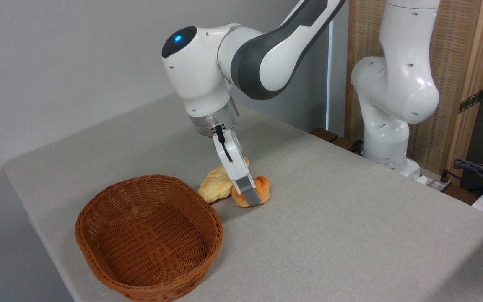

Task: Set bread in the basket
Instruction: 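Lower the gripper onto the round orange bun and close on it, then lift the orange bun and carry it over the wicker basket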

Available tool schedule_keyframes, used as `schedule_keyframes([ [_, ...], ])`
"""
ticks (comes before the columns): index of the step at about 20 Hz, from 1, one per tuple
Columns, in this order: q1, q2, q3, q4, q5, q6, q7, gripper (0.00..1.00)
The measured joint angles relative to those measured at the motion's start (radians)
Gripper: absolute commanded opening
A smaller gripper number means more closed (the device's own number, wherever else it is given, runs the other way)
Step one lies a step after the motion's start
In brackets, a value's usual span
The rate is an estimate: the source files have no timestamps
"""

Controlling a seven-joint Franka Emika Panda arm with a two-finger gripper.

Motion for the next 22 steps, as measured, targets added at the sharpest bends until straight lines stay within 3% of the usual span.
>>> schedule_keyframes([
  [11,0.000,-0.075,-0.001,0.049,0.000,-0.020,0.000,0.49],
  [14,0.000,-0.080,-0.001,0.097,-0.026,-0.014,0.000,0.49],
  [19,0.000,-0.048,0.000,0.179,-0.077,0.086,-0.038,0.52],
  [22,0.000,0.002,0.001,0.199,-0.087,0.177,-0.130,0.52],
])
